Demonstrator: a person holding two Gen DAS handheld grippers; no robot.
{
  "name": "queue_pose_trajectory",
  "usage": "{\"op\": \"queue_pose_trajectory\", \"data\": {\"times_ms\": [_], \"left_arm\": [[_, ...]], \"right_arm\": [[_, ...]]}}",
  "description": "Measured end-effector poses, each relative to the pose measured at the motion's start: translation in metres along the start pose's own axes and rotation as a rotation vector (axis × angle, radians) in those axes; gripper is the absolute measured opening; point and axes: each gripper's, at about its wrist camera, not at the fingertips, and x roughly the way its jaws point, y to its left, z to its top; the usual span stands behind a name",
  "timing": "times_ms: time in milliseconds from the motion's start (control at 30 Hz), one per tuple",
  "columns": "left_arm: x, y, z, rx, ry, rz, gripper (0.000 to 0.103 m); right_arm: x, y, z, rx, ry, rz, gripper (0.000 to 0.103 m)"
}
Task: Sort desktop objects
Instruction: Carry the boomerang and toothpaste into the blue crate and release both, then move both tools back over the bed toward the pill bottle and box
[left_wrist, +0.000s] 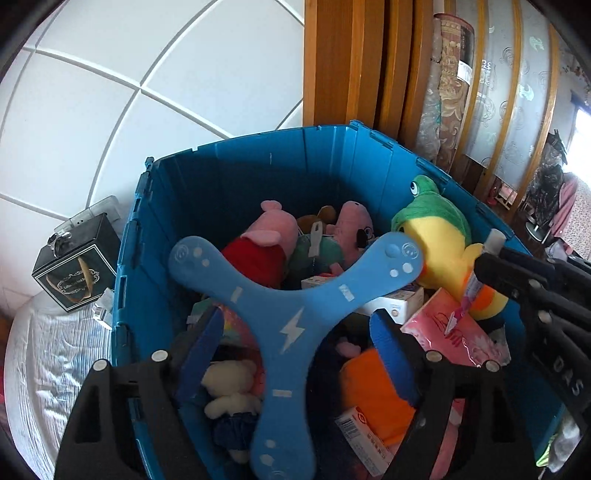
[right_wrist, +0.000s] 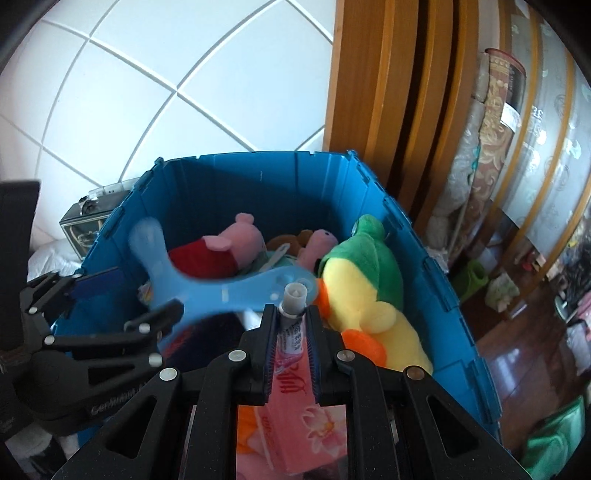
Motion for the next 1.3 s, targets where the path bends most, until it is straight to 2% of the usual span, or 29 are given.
{"op": "queue_pose_trajectory", "data": {"times_ms": [133, 233, 433, 500, 533, 567, 600, 733, 800, 867, 967, 1033, 1100, 1300], "left_arm": [[-0.005, -0.004, -0.004, 0.026, -0.021, 0.006, 0.081], [-0.007, -0.008, -0.005, 0.039, -0.030, -0.007, 0.081], [-0.017, -0.011, -0.008, 0.043, -0.066, -0.027, 0.081], [-0.022, -0.011, -0.009, 0.042, -0.079, -0.036, 0.081], [-0.025, -0.012, -0.009, 0.042, -0.086, -0.043, 0.081], [-0.029, -0.012, -0.010, 0.043, -0.096, -0.047, 0.081], [-0.033, -0.012, -0.010, 0.043, -0.108, -0.049, 0.081], [-0.057, -0.005, -0.012, 0.038, -0.157, -0.071, 0.081], [-0.069, 0.001, -0.015, 0.038, -0.191, -0.074, 0.081], [-0.084, 0.010, -0.019, 0.037, -0.233, -0.055, 0.082], [-0.107, 0.029, -0.026, 0.031, -0.297, -0.036, 0.086], [-0.123, 0.049, -0.034, 0.012, -0.350, -0.013, 0.096], [-0.136, 0.071, -0.043, -0.004, -0.398, 0.020, 0.102], [-0.159, 0.152, -0.077, -0.056, -0.489, 0.169, 0.102]], "right_arm": [[0.004, -0.005, -0.003, 0.024, 0.013, 0.007, 0.016], [0.006, -0.007, -0.008, 0.037, 0.023, 0.006, 0.022], [-0.002, -0.010, -0.017, 0.050, 0.016, -0.021, 0.023], [-0.010, -0.012, -0.020, 0.059, 0.001, -0.033, 0.028], [-0.013, -0.013, -0.021, 0.060, -0.006, -0.039, 0.039], [-0.018, -0.013, -0.023, 0.063, -0.018, -0.048, 0.054], [-0.021, -0.014, -0.023, 0.064, -0.027, -0.068, 0.057], [-0.040, -0.018, -0.026, 0.088, -0.073, -0.113, 0.083], [-0.051, -0.016, -0.027, 0.089, -0.101, -0.135, 0.089], [-0.062, -0.012, -0.028, 0.095, -0.129, -0.140, 0.102], [-0.080, 0.001, -0.027, 0.096, -0.175, -0.122, 0.103], [-0.092, 0.015, -0.025, 0.096, -0.212, -0.104, 0.103], [-0.102, 0.034, -0.023, 0.100, -0.250, -0.073, 0.103], [-0.118, 0.116, -0.018, 0.095, -0.358, 0.041, 0.103]]}}
